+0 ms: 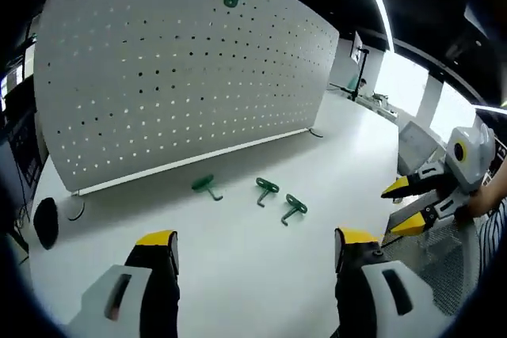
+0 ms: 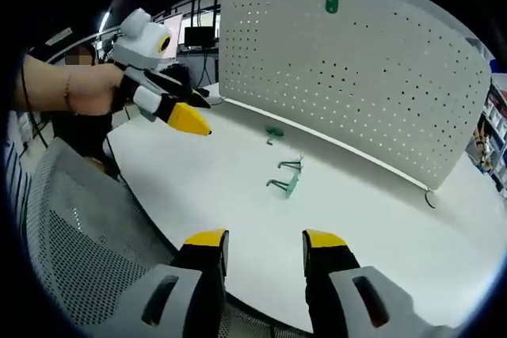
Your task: Insert the hook assembly into the mounting plate slot until the hook locks in place.
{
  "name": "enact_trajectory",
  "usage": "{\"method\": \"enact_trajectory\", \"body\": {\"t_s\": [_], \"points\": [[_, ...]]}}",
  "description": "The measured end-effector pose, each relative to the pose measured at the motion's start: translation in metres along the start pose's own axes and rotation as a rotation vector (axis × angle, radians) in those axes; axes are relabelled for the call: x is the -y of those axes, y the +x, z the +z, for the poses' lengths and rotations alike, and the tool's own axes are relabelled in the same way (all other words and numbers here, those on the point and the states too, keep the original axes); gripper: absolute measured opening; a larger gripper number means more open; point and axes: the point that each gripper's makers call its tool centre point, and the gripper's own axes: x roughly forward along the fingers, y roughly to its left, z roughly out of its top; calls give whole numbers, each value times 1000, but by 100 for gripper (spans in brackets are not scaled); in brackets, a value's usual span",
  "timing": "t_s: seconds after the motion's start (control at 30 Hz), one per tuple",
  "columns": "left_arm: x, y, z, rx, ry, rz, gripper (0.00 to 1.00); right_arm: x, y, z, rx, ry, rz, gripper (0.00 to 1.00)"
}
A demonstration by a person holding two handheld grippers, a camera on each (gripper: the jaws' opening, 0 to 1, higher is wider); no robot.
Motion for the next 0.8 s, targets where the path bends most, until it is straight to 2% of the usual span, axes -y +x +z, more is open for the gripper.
{"method": "enact_trajectory", "body": {"t_s": [0.27, 0.43, 0.6, 0.8], "points": [[-15, 23, 5, -21, 30, -27, 76, 5, 0, -1, -8, -5, -22, 32], [-18, 38, 7, -39, 53, -47, 72, 4, 0, -2, -10, -11, -18, 30], [-24, 53, 14, -45, 68, -61, 69, 6, -1, -1, -7, -10, -28, 29], [-40, 71, 22, -50, 84, -61, 61, 9, -1, 0, -5, -13, -53, 28]]}}
